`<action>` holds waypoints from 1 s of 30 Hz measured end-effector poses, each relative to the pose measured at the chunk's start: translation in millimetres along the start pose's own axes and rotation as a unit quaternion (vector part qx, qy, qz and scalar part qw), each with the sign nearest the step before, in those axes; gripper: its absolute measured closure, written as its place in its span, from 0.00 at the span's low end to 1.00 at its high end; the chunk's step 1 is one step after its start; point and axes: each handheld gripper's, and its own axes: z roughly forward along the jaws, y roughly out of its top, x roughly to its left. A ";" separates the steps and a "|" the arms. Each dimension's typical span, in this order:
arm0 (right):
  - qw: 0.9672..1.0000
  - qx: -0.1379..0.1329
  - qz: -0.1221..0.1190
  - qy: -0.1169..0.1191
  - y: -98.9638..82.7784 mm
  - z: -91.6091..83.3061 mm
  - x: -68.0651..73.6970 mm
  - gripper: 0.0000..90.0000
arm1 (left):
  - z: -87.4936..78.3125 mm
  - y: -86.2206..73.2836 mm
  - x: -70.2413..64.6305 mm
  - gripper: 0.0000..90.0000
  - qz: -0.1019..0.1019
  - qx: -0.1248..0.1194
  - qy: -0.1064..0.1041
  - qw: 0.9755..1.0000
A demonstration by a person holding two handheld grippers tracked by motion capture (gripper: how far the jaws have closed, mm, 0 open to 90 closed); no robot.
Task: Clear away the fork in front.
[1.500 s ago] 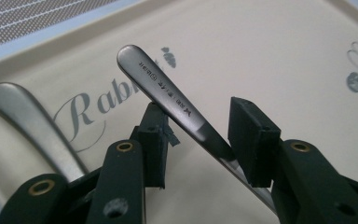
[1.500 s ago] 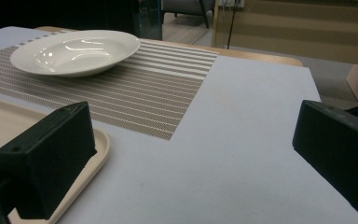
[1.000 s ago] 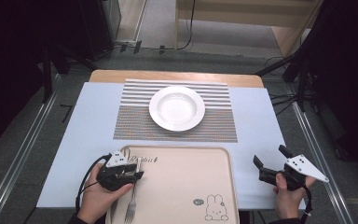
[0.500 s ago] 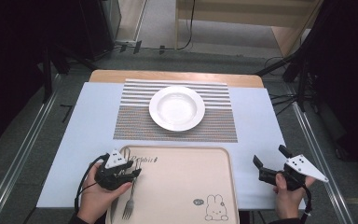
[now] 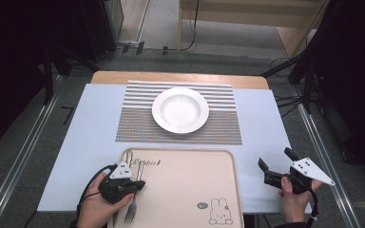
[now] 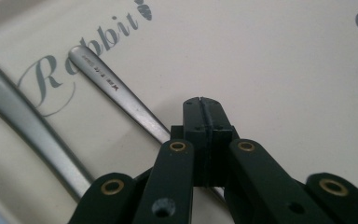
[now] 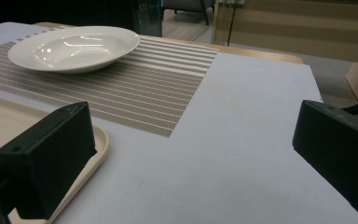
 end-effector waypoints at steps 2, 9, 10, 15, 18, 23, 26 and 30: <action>1.000 0.000 0.000 0.000 -0.1 0.1 0.0 0.00 | -0.9 -0.6 1.7 1.00 0.000 0.001 -0.001 1.000; 1.000 0.001 0.002 0.001 -0.2 0.2 0.1 0.00 | -4.2 -3.6 7.6 1.00 -0.009 -0.003 -0.001 1.000; 1.000 0.000 0.001 0.001 -0.2 0.2 0.0 0.00 | -4.7 -4.0 8.2 1.00 -0.012 -0.002 0.000 1.000; 1.000 0.002 0.002 0.002 -0.3 1.0 0.8 0.00 | -4.4 -5.5 12.6 1.00 -0.021 -0.006 0.000 1.000; 1.000 0.003 0.002 0.002 -0.3 1.3 1.3 0.00 | -2.9 -6.0 13.9 1.00 -0.027 -0.019 0.004 0.999; 1.000 0.004 0.000 0.000 -0.7 1.8 0.7 0.00 | -2.2 -5.5 16.4 1.00 -0.033 -0.044 0.024 0.998; 1.000 0.005 0.000 0.000 -0.6 1.5 1.5 0.00 | -2.9 -6.1 20.2 1.00 -0.039 -0.053 0.025 0.997; 1.000 0.007 -0.002 0.000 -0.8 1.4 1.7 0.00 | -0.1 -4.6 21.5 1.00 -0.037 -0.057 0.034 0.997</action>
